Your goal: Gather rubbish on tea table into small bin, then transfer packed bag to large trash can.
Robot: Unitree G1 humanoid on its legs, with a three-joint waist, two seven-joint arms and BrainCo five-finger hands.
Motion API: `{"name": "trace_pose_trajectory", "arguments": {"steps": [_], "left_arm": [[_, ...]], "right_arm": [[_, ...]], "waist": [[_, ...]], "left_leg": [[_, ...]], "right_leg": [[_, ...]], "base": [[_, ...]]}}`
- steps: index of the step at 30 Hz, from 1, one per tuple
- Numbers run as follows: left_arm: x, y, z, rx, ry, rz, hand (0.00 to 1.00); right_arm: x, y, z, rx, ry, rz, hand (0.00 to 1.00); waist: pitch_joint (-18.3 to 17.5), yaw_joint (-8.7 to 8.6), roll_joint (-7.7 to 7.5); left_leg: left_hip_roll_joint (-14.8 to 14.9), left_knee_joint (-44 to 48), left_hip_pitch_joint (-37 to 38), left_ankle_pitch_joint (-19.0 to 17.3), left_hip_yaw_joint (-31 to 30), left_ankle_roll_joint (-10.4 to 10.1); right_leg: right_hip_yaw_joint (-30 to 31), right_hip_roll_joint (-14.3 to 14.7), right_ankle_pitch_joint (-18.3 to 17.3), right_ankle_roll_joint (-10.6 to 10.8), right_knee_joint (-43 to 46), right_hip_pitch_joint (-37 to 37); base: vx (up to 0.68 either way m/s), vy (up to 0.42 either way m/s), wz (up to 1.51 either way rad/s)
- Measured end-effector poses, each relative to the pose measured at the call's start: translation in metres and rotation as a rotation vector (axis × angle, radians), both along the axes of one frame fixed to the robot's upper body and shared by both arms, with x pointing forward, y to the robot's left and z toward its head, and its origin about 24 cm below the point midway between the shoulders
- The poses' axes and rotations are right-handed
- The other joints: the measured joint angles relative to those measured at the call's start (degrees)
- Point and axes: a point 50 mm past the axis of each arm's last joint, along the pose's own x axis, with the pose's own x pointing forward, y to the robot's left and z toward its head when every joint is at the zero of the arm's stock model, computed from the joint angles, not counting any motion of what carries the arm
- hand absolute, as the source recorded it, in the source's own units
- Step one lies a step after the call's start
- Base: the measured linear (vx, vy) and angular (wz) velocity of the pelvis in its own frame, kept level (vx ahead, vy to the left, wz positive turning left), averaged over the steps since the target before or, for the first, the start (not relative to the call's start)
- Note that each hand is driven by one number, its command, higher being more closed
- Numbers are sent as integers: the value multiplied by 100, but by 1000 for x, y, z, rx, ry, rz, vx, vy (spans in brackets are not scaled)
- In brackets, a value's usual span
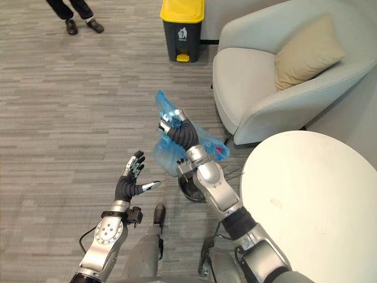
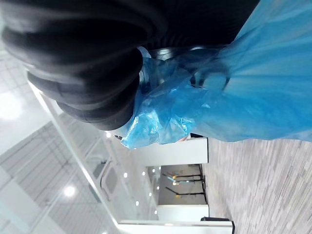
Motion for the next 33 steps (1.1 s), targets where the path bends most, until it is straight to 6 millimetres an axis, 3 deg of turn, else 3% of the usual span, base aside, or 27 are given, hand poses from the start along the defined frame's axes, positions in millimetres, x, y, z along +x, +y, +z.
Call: {"name": "trace_pose_trajectory", "arguments": {"steps": [3, 5, 6, 7, 10, 14, 19, 20, 31, 32, 33], "left_arm": [[10, -8, 11, 32, -55, 26, 0], [14, -12, 12, 39, -64, 41, 0], [18, -16, 12, 57, -63, 45, 0], [18, -20, 7, 85, -34, 52, 0], [14, -21, -4, 137, 16, 57, 0], [8, -26, -13, 169, 53, 30, 0], [5, -34, -23, 191, 93, -37, 0], [6, -33, -26, 197, 103, -34, 100], [29, -20, -20, 243, 83, 25, 100], [31, -21, -20, 239, 85, 21, 100], [32, -22, -19, 238, 80, 17, 100]], "right_arm": [[2, 0, -2, -7, 22, -17, 100], [3, -2, -1, 8, 22, -33, 100], [4, -3, 0, 24, 25, -44, 100], [6, -1, -5, 40, 60, -55, 100], [7, 4, -13, 58, 130, -46, 100], [0, 20, -14, 105, 157, 12, 100], [-10, 31, -26, 115, 219, 96, 100], [-10, 32, -28, 111, 235, 106, 100], [-39, 56, -36, 113, 302, 357, 100], [-45, 60, -35, 103, 290, 394, 0], [-46, 61, -34, 101, 284, 404, 0]], "waist": [[-30, -166, 38], [-79, -239, 55], [-116, -230, 45], [-180, -230, -54], [-190, -204, -67], [-363, -208, -130], [-620, -218, -190], [-621, -217, -190], [-745, -232, -202], [-757, -254, -204], [-762, -258, -204]], "left_leg": [[-3, 1268, 580, -350, 391, 312], [0, 748, 1071, -647, 429, 92], [-90, -2, 1370, -558, 413, -52], [-231, -428, 1454, -249, 412, -26], [-403, -622, 1596, -111, 345, -9], [-525, -898, 1854, 9, 276, 13], [-464, -1333, 2104, 216, 306, -15], [-440, -1404, 2162, 239, 330, -13], [-157, -1728, 2429, 433, 383, -139], [-132, -1728, 2433, 438, 390, -146], [-120, -1728, 2433, 441, 391, -152]], "right_leg": [[-193, -197, 213, 91, -285, 273], [-312, -182, 357, 155, -606, 360], [-340, -168, 507, 216, -817, 350], [-343, -193, 753, 310, -1135, 394], [-452, -205, 1089, 403, -1654, 748], [-457, -238, 1167, 440, -1884, 1028], [-342, -105, 1261, 376, -2029, 1084], [-297, -61, 1287, 381, -2085, 1142], [-164, 289, 1346, 284, -2288, 1304], [-154, 319, 1357, 266, -2311, 1304], [-152, 333, 1363, 258, -2326, 1304]], "base": [[-130, 20, 56], [-76, 101, 40], [-49, 114, 39], [-36, 115, 27], [1, 132, 28], [-1, 80, 13], [-16, -17, -11], [-67, -36, -20], [-13, -34, -7], [5, -21, -4], [12, -19, -4]]}}
